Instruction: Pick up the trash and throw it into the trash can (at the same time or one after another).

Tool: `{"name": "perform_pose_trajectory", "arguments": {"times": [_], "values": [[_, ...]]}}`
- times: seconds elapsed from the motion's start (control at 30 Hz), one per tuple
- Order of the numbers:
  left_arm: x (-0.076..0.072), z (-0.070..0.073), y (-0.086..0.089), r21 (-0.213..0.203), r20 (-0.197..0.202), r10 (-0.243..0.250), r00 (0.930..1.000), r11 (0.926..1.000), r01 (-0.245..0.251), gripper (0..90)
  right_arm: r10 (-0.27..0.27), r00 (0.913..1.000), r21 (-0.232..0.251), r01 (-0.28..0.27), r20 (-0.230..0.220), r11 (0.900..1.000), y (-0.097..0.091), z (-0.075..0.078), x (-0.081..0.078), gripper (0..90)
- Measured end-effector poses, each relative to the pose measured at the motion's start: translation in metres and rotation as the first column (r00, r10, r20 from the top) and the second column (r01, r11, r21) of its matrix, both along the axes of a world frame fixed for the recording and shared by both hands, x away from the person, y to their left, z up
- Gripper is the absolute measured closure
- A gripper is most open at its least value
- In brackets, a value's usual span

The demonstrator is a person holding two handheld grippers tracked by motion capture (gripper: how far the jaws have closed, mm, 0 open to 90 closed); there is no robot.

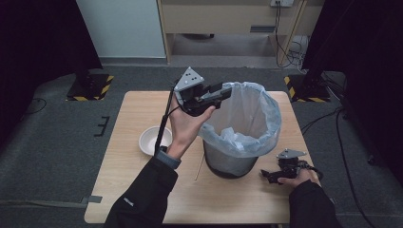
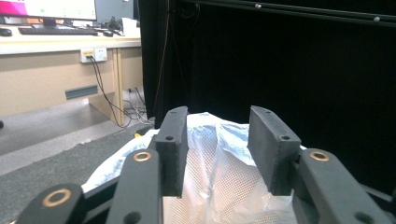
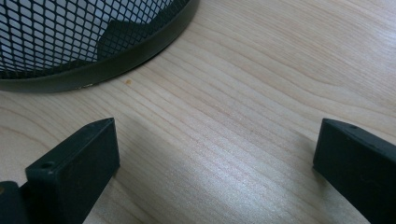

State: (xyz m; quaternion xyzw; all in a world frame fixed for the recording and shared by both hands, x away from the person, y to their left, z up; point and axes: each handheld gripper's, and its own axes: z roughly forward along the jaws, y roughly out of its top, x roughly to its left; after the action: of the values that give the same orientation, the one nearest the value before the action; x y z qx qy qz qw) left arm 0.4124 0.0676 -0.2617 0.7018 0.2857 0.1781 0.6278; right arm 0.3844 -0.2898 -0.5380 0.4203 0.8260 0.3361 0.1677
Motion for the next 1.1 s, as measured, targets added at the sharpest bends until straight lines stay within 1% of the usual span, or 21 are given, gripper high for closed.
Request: {"name": "perform_pose_trajectory", "arguments": {"times": [0.03,0.27,0.37,0.53,0.63,0.7,0.83,0.87,0.9,0.93,1.1], "values": [[-0.001,0.001,0.002,0.002,0.004,0.001,1.0000,1.0000,-0.001,54.3,0.000,1.0000,0.000,0.000,0.000,1.0000,0.000,0.000,0.000,0.5],[-0.011,0.006,0.021,0.001,0.026,0.021,0.9994,0.9998,-0.021,47.7,-0.002,1.0000,0.002,0.002,0.000,1.0000,0.000,0.000,0.000,0.5],[-0.016,0.005,0.033,0.021,0.038,0.036,0.9986,0.9991,-0.037,45.1,-0.002,1.0000,0.003,0.002,0.001,1.0000,0.000,0.000,0.000,0.5],[-0.025,-0.002,0.056,0.036,0.048,0.074,0.9961,0.9965,-0.076,40.8,-0.005,1.0000,0.006,0.005,0.000,1.0000,0.000,0.000,-0.001,0.5],[-0.030,-0.009,0.070,0.021,0.029,0.096,0.9950,0.9951,-0.096,39.6,-0.006,1.0000,0.006,0.006,0.000,1.0000,0.000,0.000,-0.001,0.5],[-0.032,-0.015,0.079,0.019,0.021,0.110,0.9937,0.9937,-0.110,39.3,-0.007,1.0000,0.006,0.007,-0.001,1.0000,0.000,0.000,-0.001,0.5],[-0.035,-0.026,0.095,0.033,0.007,0.138,0.9903,0.9898,-0.139,38.4,-0.006,1.0000,0.004,0.006,0.000,1.0000,0.000,0.000,-0.001,0.5],[-0.036,-0.031,0.102,0.034,-0.002,0.150,0.9886,0.9881,-0.150,37.7,-0.005,1.0000,0.004,0.005,0.001,1.0000,0.000,0.000,-0.001,0.4],[-0.036,-0.031,0.102,0.034,-0.002,0.150,0.9886,0.9881,-0.150,37.4,-0.005,1.0000,0.004,0.005,0.001,1.0000,0.000,0.000,-0.001,0.4],[-0.037,-0.034,0.106,0.036,-0.007,0.158,0.9874,0.9869,-0.157,37.4,-0.004,1.0000,0.004,0.004,0.002,1.0000,0.000,0.000,-0.001,0.5],[-0.038,-0.050,0.121,0.058,-0.038,0.200,0.9792,0.9787,-0.197,36.5,-0.005,1.0000,0.004,0.005,0.002,1.0000,0.000,-0.001,-0.001,0.4]]}}
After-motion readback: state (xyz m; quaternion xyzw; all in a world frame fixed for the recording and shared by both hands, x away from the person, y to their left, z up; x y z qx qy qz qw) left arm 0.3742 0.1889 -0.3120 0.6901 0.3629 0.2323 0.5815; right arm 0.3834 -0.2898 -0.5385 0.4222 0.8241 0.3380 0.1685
